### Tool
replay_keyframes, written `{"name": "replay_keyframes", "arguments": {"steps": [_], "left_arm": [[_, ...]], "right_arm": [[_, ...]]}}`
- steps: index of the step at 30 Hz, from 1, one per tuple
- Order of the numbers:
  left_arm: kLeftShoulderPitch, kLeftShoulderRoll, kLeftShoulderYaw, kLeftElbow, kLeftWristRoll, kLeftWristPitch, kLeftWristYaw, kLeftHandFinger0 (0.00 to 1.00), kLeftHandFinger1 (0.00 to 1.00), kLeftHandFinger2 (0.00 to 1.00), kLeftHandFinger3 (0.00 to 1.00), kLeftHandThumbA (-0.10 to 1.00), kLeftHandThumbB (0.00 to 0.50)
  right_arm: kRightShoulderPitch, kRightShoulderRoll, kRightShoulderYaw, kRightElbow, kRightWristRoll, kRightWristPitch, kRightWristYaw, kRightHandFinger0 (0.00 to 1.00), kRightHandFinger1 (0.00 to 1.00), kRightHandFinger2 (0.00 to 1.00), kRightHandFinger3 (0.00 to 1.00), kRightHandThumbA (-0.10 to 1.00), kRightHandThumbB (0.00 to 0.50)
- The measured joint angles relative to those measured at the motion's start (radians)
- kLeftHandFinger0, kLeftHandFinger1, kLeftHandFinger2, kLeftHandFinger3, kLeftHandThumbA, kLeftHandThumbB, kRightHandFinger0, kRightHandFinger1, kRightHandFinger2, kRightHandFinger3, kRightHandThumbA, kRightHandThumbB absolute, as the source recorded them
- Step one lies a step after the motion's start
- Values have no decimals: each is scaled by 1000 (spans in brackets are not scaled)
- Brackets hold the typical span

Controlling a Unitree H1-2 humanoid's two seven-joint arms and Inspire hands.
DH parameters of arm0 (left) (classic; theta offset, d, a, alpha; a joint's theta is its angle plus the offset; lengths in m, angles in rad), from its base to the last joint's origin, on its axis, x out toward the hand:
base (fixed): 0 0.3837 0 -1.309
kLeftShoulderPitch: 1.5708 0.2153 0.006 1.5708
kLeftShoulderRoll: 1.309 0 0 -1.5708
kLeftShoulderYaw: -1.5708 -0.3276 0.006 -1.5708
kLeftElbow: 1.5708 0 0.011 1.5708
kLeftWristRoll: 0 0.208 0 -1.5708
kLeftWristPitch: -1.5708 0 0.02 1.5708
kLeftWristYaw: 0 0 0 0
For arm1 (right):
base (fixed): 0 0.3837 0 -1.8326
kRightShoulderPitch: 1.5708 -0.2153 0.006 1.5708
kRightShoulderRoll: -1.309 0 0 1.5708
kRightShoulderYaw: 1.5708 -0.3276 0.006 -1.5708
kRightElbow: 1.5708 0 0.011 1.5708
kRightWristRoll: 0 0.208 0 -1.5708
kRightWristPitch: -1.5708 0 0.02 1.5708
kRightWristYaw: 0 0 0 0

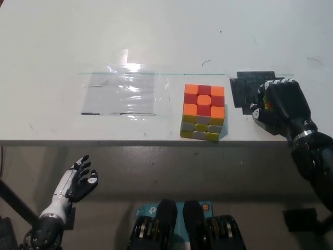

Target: The robot uses its right hand to pick up the small cube kept on the middle on the desk and place it on the bigger cube kept next to it

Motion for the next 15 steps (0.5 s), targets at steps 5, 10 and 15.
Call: {"name": "replay_keyframes", "arguments": {"steps": [5, 10, 15], "left_arm": [[0, 0, 0, 0, 1, -1, 0, 1000, 1000, 1000, 1000, 311, 145], [1, 0, 0, 0, 1, -2, 0, 1000, 1000, 1000, 1000, 306, 147], [1, 0, -1, -1, 1, -2, 0, 1000, 1000, 1000, 1000, 306, 153]], "right_arm": [[0, 0, -2, -2, 0, -14, -8, 0, 182, 471, 177, -100, 71], [8, -1, -9, -20, 0, -19, -8, 0, 234, 564, 252, -100, 108], [17, -2, -20, -59, 1, -19, 1, 0, 203, 484, 256, -100, 63]]}}
